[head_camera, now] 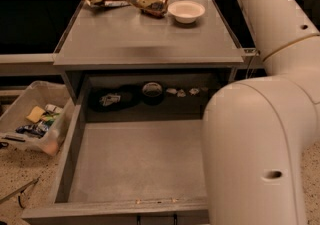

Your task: Pick orange can from top drawer and place on counter

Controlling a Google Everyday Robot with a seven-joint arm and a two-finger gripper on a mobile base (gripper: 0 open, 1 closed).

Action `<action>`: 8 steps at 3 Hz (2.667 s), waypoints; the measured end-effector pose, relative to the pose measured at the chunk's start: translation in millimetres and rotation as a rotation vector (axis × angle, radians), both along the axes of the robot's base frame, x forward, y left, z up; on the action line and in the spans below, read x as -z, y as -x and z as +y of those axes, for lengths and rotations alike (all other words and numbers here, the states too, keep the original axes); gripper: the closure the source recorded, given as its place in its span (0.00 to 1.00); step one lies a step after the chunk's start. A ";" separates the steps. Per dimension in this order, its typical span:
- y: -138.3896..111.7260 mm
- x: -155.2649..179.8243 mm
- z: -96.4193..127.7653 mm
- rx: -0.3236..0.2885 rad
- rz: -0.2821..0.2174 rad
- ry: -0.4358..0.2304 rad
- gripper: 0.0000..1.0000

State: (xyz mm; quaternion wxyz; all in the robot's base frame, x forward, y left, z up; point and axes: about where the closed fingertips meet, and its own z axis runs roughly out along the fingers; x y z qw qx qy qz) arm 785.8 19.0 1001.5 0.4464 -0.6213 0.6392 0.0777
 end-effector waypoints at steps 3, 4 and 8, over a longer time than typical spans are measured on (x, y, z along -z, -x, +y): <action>21.2 117.0 -1.6 0.013 0.145 -0.040 1.00; -8.9 137.3 18.7 -0.014 0.123 -0.029 1.00; -9.6 135.2 19.1 -0.014 0.123 -0.029 0.35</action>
Offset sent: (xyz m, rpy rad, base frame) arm -0.0440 -0.0118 -0.1332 0.0851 0.1675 -0.0511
